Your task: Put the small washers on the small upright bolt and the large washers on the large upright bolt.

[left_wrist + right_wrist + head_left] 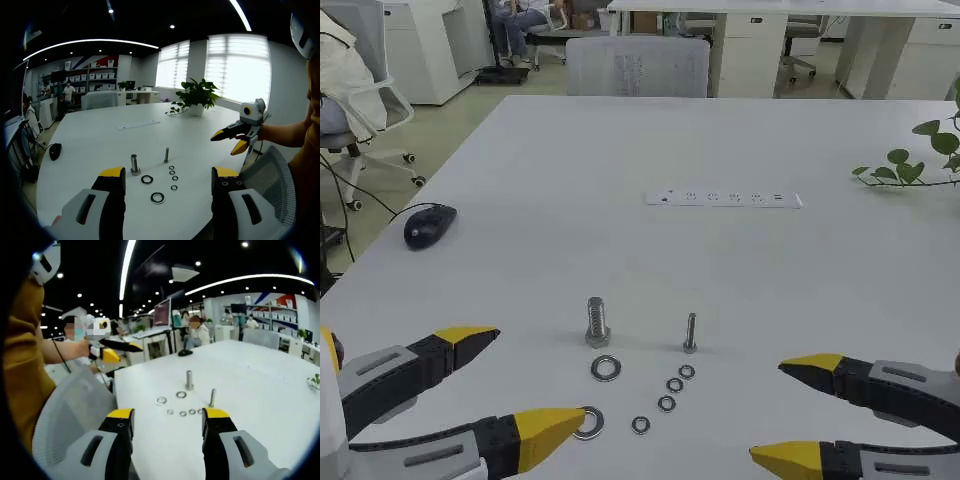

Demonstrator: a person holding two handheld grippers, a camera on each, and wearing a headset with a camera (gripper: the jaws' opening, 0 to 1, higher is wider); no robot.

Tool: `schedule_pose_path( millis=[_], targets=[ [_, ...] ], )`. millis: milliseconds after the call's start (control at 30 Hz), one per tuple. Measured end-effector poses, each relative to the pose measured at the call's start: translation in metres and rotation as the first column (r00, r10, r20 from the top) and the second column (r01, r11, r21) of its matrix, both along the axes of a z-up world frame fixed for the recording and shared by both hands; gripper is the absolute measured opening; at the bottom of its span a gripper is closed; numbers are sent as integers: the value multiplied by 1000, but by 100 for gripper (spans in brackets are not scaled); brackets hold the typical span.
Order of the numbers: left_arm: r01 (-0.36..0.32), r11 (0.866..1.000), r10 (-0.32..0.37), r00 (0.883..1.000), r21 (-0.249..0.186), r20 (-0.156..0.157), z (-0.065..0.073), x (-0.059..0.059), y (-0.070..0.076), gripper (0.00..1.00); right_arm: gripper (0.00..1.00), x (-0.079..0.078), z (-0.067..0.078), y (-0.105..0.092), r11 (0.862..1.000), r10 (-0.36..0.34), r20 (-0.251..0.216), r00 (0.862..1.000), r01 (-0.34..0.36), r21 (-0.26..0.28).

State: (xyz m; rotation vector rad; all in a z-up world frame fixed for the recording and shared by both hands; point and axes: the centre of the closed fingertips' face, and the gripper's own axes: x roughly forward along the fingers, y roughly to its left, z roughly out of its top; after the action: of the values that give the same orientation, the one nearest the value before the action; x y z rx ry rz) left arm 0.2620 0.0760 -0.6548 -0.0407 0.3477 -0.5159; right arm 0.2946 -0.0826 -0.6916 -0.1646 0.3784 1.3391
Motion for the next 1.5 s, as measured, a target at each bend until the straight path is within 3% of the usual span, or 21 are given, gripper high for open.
schedule_pose_path(
  millis=[567, 733, 1500],
  targets=[
    [34, 999, -34, 999, -4, 18, 4, 0, -10, 66, 55, -2, -4, -1, 1000, -4, 4, 1000, 4, -7],
    [58, 998, -58, 998, 2, 0, 1, 3, -17, 65, 55, -1, -4, -3, 1000, -11, 5, 1000, 11, -9],
    [68, 998, -68, 998, -5, 8, 2, 2, -20, 65, 55, -2, -8, 0, 1000, 0, 7, 1000, 0, -29]
  ],
)
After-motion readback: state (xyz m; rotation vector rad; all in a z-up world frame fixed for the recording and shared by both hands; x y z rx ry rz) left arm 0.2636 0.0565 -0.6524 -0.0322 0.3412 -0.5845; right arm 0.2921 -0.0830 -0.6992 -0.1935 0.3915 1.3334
